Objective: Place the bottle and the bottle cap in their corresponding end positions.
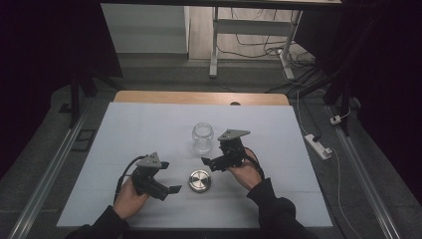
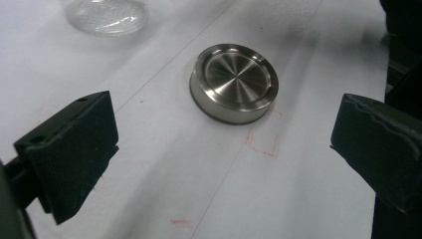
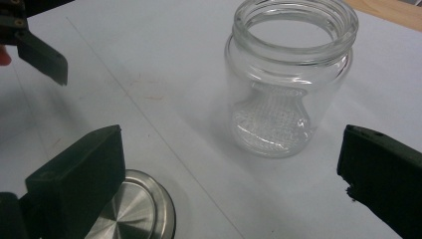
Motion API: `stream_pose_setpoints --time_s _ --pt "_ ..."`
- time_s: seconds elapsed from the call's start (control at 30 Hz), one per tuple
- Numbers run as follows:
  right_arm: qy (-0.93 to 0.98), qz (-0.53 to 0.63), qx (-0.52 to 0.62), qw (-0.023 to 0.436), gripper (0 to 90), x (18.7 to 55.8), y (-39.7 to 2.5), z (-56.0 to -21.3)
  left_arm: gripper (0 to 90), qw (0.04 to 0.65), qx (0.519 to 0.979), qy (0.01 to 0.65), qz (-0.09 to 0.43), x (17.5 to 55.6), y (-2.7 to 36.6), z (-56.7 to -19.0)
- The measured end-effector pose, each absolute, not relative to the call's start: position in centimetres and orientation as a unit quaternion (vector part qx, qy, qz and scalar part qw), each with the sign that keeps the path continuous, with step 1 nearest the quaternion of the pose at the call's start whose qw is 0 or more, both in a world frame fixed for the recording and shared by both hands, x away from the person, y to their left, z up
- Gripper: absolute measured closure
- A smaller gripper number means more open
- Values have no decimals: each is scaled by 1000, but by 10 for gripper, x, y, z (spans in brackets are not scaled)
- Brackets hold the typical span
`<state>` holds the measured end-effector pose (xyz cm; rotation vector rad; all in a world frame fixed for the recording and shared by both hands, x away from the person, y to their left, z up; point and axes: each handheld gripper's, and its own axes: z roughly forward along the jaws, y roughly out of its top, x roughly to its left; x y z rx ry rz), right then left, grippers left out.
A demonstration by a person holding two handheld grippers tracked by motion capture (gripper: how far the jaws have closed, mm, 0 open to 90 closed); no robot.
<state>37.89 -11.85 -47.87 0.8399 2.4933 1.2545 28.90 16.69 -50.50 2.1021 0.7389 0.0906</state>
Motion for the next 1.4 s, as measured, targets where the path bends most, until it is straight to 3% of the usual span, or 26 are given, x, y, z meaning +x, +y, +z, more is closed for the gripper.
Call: stream_pose_setpoints --time_s 1.4 --pt "836 442 298 130 0 329 -172 -469 0 454 812 358 81 253 226 -497"
